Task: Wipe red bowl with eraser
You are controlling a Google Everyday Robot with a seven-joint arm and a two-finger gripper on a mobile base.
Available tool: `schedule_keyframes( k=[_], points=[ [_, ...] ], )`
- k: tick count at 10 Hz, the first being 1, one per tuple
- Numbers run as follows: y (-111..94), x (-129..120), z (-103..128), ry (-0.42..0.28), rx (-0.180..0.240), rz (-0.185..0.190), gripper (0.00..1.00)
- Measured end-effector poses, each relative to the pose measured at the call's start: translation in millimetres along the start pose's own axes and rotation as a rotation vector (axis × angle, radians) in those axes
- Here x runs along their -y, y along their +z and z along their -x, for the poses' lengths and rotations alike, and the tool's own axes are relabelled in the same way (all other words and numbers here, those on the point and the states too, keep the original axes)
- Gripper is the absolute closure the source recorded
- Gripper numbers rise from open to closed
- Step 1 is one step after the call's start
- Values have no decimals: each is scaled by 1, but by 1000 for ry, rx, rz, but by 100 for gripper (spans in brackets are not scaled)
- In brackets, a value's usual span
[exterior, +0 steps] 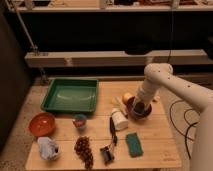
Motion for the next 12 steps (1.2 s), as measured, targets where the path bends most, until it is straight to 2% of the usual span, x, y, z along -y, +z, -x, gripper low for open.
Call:
schedule_keyframes(
  k=[2, 4, 6, 8, 10, 12],
  points=[
    [-32, 30, 14, -50, -47, 6, 100],
    [-47, 80, 38, -123, -67, 8, 100],
    [-38, 126, 65, -214, -56, -4, 100],
    [-22, 159, 93, -316, -19, -21, 100],
    [0, 196, 139, -496, 50, -57, 100],
    [16, 217, 169, -632, 79, -95, 100]
  ],
)
